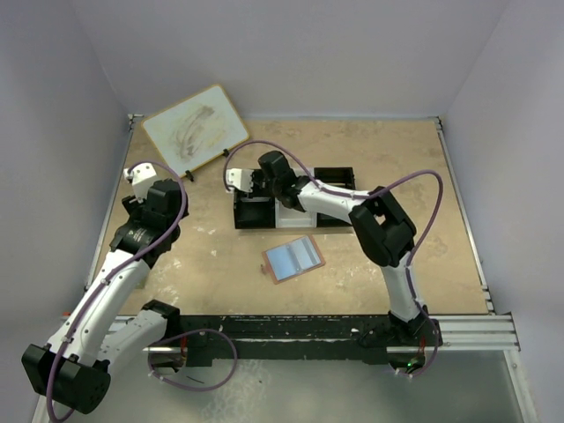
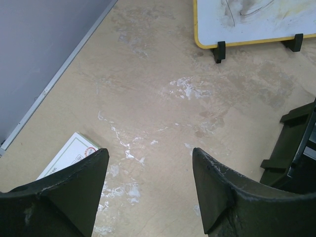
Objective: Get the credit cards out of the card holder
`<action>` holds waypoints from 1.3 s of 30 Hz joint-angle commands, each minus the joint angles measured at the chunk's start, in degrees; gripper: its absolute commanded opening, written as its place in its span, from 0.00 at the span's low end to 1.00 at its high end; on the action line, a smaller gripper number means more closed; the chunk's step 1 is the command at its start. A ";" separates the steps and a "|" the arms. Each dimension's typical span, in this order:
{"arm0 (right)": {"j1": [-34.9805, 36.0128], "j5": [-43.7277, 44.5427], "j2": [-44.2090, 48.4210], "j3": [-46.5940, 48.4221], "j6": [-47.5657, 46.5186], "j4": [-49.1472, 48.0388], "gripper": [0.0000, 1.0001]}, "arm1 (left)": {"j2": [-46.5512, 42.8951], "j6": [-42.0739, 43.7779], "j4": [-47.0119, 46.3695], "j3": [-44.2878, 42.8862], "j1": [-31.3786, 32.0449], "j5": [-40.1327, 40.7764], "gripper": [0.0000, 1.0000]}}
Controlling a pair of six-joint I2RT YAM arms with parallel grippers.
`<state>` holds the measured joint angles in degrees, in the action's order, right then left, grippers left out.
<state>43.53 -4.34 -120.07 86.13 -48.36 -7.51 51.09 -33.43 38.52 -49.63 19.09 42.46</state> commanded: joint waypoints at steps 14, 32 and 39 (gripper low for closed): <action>1.54 7.13 -6.20 7.01 -8.41 -0.27 0.11 | -0.15 0.39 -1.04 -0.10 -0.21 1.49 0.67; 2.09 6.18 -1.85 1.51 -4.97 -2.17 0.30 | 0.65 0.87 -1.26 -0.12 -0.26 0.28 0.67; 2.09 3.90 -0.20 0.97 -2.13 -1.73 0.33 | 2.14 1.26 -1.05 -0.24 -0.24 -0.45 0.66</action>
<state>45.43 1.52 -124.75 87.39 -52.97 -8.49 52.40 -33.32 38.50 -49.63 19.09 42.17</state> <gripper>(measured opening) 0.323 0.666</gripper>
